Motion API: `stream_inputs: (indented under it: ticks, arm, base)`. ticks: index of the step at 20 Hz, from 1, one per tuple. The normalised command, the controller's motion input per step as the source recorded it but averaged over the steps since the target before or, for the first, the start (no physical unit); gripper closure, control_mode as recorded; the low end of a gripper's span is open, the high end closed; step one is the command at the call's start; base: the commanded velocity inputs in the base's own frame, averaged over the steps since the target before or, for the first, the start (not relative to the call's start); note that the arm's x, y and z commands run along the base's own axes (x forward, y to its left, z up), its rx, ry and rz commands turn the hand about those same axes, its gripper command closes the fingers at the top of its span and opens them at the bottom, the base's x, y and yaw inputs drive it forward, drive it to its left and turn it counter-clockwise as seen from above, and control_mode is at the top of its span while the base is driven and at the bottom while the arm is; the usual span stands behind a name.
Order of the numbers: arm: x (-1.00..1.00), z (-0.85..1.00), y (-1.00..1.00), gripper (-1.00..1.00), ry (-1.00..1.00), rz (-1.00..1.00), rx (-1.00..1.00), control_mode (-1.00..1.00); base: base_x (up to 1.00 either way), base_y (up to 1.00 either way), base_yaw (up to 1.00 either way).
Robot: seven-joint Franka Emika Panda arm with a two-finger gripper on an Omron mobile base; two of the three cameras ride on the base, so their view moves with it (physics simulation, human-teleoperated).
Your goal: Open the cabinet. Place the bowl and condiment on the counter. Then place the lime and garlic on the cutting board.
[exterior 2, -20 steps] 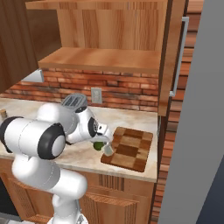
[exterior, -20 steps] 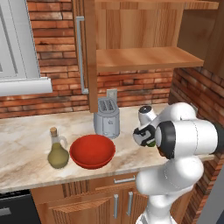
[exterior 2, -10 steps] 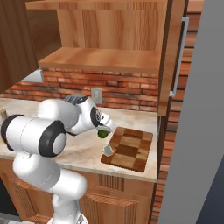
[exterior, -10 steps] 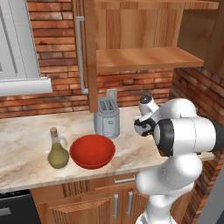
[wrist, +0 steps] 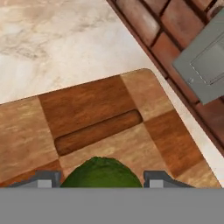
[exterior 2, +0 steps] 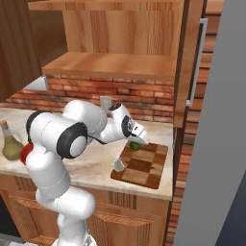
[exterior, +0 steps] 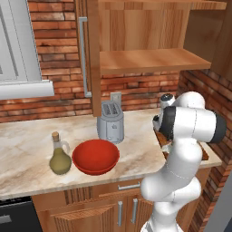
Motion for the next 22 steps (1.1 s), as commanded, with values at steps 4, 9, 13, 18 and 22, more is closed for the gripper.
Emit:
stream_inputs:
  ticks: [4,9,13,18,22]
  arm:
    - [-0.59,-0.52,-0.46,1.0,0.0,0.0,0.0,-1.0]
    - [-0.37,-0.64,-0.04,1.0,0.0,0.0,0.0,-1.0]
    - [0.02,-0.33,0.0,1.0,-0.02,0.0,0.03,-1.0]
    - [-0.03,0.02,0.01,-1.0,-0.01,0.0,0.04,-1.0]
    - [-0.33,0.98,0.03,-1.0,-0.01,0.0,0.07,-1.0]
  base:
    - [0.0,0.0,0.0]
    - [0.0,0.0,0.0]
    - [0.0,0.0,0.0]
    - [0.0,0.0,0.0]
    - [0.0,0.0,0.0]
